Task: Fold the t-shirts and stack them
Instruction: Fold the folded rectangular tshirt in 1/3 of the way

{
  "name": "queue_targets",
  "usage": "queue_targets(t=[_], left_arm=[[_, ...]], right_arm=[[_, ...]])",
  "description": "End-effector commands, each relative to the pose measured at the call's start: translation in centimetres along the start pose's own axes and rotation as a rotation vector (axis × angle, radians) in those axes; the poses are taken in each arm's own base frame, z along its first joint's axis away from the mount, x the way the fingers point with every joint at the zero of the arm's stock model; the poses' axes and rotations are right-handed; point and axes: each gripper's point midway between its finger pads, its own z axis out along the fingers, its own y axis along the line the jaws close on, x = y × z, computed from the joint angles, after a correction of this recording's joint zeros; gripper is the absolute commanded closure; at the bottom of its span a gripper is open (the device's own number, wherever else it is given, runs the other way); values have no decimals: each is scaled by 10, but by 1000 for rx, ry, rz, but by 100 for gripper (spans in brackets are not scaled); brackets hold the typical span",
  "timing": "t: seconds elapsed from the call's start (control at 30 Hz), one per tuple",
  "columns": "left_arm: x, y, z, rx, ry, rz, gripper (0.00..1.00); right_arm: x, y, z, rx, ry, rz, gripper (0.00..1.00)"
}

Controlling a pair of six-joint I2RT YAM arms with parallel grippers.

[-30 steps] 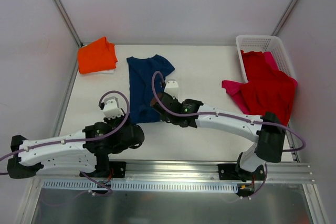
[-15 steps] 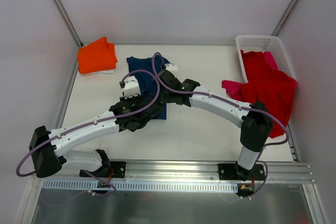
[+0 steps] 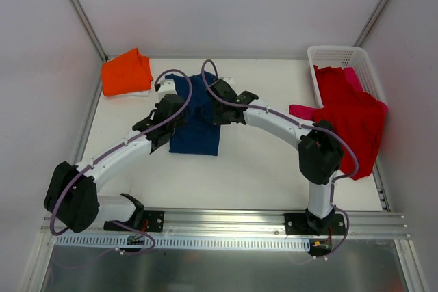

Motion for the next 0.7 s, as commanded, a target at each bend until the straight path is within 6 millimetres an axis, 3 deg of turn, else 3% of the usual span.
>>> queue_targets(t=[0.0, 0.47, 0.67], left_arm=[[-13, -2, 7, 51, -22, -36, 100], [-1, 26, 35, -127, -24, -94, 100], [17, 42, 63, -219, 9, -133, 100]], right_arm=[[-22, 8, 3, -48, -11, -6, 100], [-49, 24, 80, -104, 22, 19, 100], [-58, 7, 111, -77, 30, 50, 100]])
